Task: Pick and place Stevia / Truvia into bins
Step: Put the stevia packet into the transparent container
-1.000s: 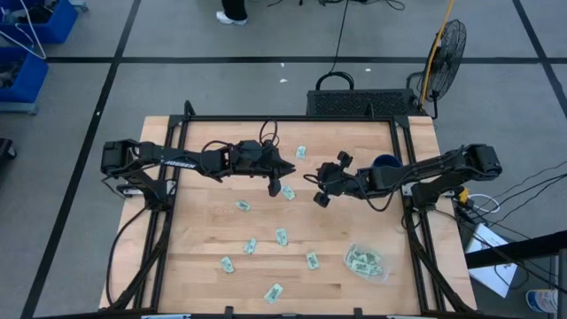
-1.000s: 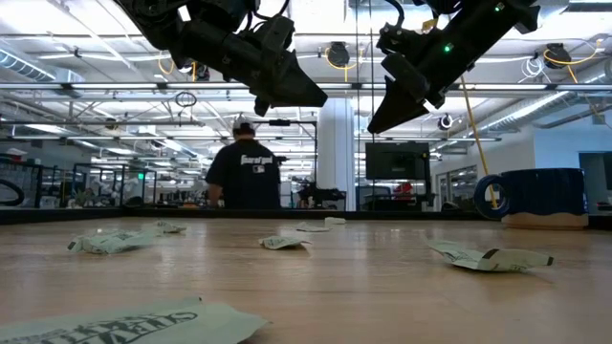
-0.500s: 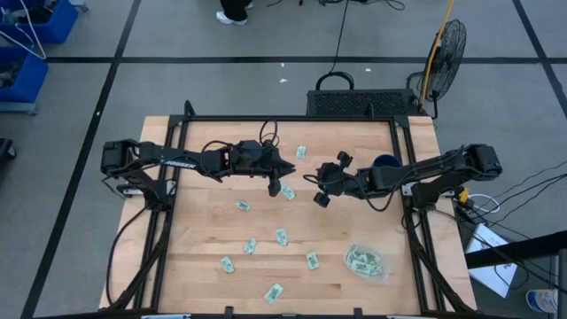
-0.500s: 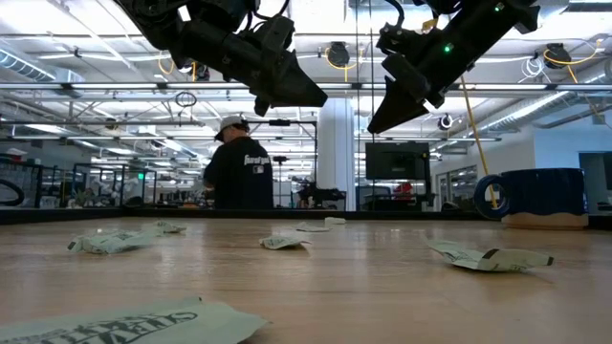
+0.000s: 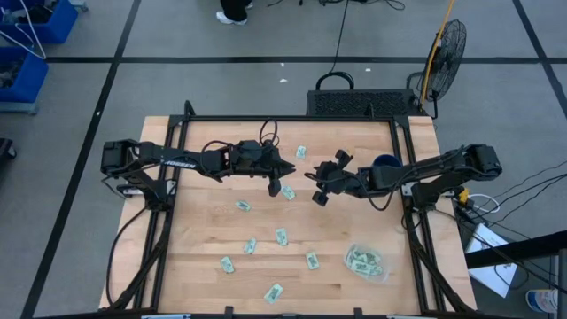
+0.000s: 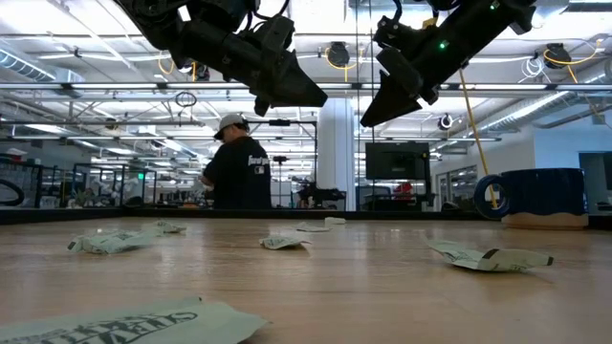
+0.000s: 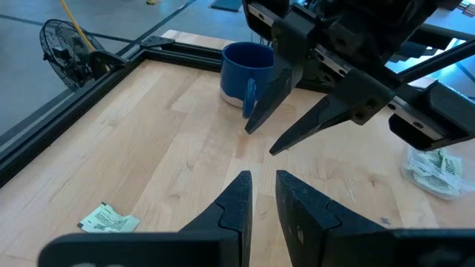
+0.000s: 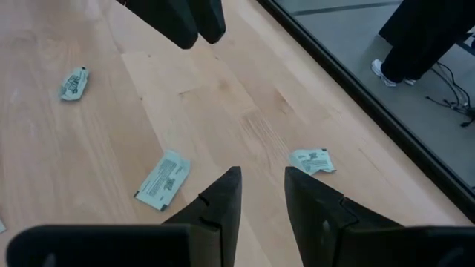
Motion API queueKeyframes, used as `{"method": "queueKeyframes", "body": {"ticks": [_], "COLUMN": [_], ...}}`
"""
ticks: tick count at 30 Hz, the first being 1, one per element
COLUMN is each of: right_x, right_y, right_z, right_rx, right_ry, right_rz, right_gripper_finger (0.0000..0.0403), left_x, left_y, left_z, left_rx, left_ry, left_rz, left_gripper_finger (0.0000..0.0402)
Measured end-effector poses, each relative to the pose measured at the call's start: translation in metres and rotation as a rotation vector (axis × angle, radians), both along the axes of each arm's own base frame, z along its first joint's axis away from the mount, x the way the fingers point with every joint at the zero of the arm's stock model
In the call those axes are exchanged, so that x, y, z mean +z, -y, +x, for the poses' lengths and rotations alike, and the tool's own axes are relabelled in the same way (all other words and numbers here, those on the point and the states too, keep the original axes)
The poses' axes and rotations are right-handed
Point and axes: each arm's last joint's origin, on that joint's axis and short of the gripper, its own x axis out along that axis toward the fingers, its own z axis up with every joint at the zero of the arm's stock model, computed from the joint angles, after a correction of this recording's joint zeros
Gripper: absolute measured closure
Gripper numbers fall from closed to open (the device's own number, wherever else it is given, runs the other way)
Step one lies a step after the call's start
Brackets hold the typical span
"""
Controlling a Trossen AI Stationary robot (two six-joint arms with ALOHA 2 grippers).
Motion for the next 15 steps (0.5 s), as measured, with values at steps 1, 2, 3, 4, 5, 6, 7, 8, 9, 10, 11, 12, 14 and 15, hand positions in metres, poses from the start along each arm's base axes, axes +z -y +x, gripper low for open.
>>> {"method": "queueKeyframes", "body": {"ticks": [1,2,3,4,5,6,7,8,9,10,11,12,14,15], "right_x": [0.0000,0.0000,0.0000,0.0000,0.0000,0.0000,0.0000,0.0000,0.0000,0.0000,0.0000,0.0000,0.0000,0.0000], "right_y": [0.0000,0.0000,0.0000,0.0000,0.0000,0.0000,0.0000,0.0000,0.0004,0.0009,0.0010,0.0010,0.0010,0.0010], "right_z": [0.0000,0.0000,0.0000,0.0000,0.0000,0.0000,0.0000,0.0000,0.0000,0.0000,0.0000,0.0000,0.0000,0.0000], "right_rx": [0.000,0.000,0.000,-0.002,-0.002,-0.001,0.000,0.000,0.002,0.004,0.005,0.005,0.005,0.005], "right_ry": [0.000,0.000,0.000,0.001,0.001,0.001,0.000,0.000,-0.003,-0.007,-0.008,-0.008,-0.008,-0.008], "right_rz": [0.000,0.000,0.001,0.002,0.002,0.002,0.000,0.000,-0.004,-0.009,-0.011,-0.011,-0.010,-0.011], "right_gripper_finger": [0.0303,0.0303,0.0303,0.0303,0.0303,0.0303,0.0303,0.0303,0.0303,0.0303,0.0303,0.0303,0.0303,0.0303], "left_x": [0.0000,0.0000,0.0000,0.0000,0.0000,0.0000,0.0000,0.0000,0.0000,0.0000,0.0000,0.0000,0.0000,0.0000], "left_y": [0.0000,0.0000,0.0000,-0.0001,0.0000,0.0000,0.0000,-0.0001,0.0000,0.0000,-0.0001,0.0000,0.0000,-0.0001], "left_z": [0.0000,0.0000,0.0000,0.0000,0.0000,0.0000,0.0000,0.0000,0.0000,0.0000,0.0000,0.0000,0.0000,0.0000], "left_rx": [0.000,0.000,0.000,0.000,0.000,0.000,0.000,0.000,0.000,0.000,0.000,0.000,0.000,0.000], "left_ry": [0.000,0.000,0.000,0.000,0.000,0.000,0.000,0.000,0.000,0.000,0.000,0.000,0.000,0.000], "left_rz": [0.000,0.000,0.000,0.000,0.000,0.000,0.000,0.000,0.000,0.000,0.000,0.000,0.000,0.000], "left_gripper_finger": [0.0337,0.0337,0.0337,0.0337,0.0337,0.0337,0.0337,0.0337,0.0337,0.0337,0.0337,0.0337,0.0337,0.0337]}}
